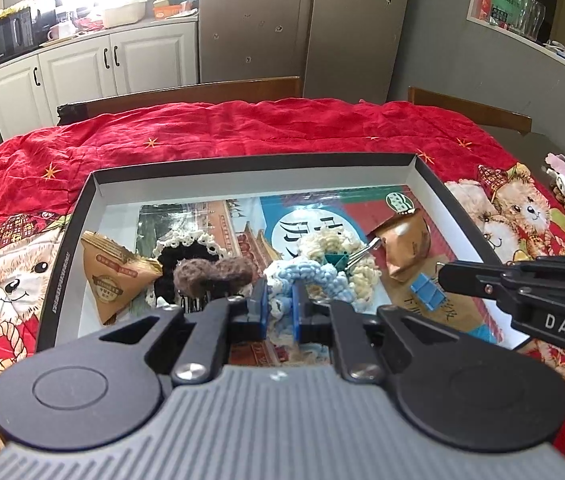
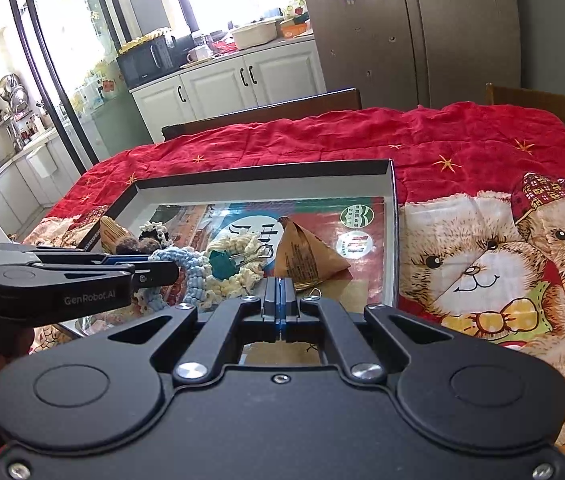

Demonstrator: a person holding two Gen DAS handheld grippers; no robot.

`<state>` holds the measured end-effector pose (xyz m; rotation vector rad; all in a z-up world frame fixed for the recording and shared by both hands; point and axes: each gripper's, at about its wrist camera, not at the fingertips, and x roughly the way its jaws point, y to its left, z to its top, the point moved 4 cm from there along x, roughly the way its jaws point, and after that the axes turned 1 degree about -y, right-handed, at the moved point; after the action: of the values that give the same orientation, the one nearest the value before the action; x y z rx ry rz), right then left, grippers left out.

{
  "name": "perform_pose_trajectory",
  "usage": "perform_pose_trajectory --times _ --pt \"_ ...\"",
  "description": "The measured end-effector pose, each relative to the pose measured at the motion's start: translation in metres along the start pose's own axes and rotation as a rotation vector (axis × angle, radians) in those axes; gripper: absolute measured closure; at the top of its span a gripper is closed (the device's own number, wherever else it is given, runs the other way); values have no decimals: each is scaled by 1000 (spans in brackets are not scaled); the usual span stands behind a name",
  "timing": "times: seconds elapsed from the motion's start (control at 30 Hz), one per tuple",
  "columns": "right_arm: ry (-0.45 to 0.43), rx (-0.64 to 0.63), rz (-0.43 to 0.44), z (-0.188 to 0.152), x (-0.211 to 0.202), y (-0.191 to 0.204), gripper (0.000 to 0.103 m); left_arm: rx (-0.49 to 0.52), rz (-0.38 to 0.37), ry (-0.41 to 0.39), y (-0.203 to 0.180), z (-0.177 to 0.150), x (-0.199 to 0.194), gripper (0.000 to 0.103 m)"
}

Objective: Organize objects
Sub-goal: 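Carry the blue scrunchie and binder clip with both tools into the box, then open both tools to release the scrunchie and binder clip in the box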

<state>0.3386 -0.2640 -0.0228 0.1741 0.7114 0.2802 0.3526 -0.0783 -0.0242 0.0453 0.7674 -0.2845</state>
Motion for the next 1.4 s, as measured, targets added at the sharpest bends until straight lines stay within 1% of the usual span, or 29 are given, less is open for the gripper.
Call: perform_pose_trajectory --times 0.67,0.7,0.77,0.8,0.93,0.97,1.03,1.13,1.3,1.33,1.4 --pt "13 20 -14 -2 7 -10 101 4 7 19 0 -4 7 87" --pt "14 21 -15 -2 7 -10 101 4 8 18 0 -4 7 86" --pt "17 20 -19 -2 8 -10 98 5 6 16 0 -3 7 76" --pt "16 18 -22 -2 9 -11 96 6 3 15 -1 -3 6 66" --pt "13 21 -28 -3 8 -11 85 23 3 0 -3 -3 1 62" --pt "10 21 -30 -2 7 -11 83 24 3 -3 -4 -2 0 61" --pt "3 19 -36 -2 5 -11 81 23 -1 -7 -5 -1 -2 54" --pt "-9 13 -43 -1 1 -10 79 25 -1 -19 -6 -1 -7 45" --pt "-25 5 -49 0 -8 -6 78 43 -7 -37 -11 0 -16 41" --pt "-30 0 -52 1 -10 -5 73 47 -7 -43 -12 1 -19 40" --pt "-38 -18 -61 1 -14 -2 70 55 -4 -57 -13 1 -25 38"
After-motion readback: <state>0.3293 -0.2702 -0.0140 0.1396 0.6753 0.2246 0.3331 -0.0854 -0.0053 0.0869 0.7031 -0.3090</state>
